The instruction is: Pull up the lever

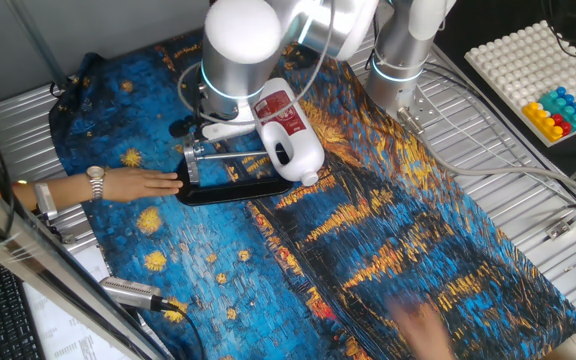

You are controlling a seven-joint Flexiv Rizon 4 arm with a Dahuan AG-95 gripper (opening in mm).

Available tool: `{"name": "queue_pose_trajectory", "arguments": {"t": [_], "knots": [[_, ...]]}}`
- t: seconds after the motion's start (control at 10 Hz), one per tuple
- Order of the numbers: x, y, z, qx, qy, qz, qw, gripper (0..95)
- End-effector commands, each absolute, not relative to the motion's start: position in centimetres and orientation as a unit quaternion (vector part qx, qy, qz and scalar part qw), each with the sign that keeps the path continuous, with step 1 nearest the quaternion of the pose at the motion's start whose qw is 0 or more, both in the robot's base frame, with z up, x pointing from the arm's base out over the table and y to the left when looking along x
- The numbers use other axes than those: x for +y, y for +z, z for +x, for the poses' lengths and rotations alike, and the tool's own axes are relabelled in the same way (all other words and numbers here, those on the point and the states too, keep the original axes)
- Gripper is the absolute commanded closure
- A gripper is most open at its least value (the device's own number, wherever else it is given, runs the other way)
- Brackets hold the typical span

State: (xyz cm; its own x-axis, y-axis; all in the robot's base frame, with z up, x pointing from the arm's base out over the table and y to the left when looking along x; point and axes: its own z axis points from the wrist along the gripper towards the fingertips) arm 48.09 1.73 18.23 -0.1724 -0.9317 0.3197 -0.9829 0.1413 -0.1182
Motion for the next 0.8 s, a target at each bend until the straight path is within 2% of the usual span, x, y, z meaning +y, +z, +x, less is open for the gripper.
{"name": "queue_pose_trajectory", "arguments": {"t": [0.1, 0.8], "knots": [[1.7, 18.1, 48.2, -0.744, 0.159, 0.644, 0.077, 76.0], [0.2, 18.9, 49.3, -0.731, 0.161, 0.659, 0.068, 76.0]]}}
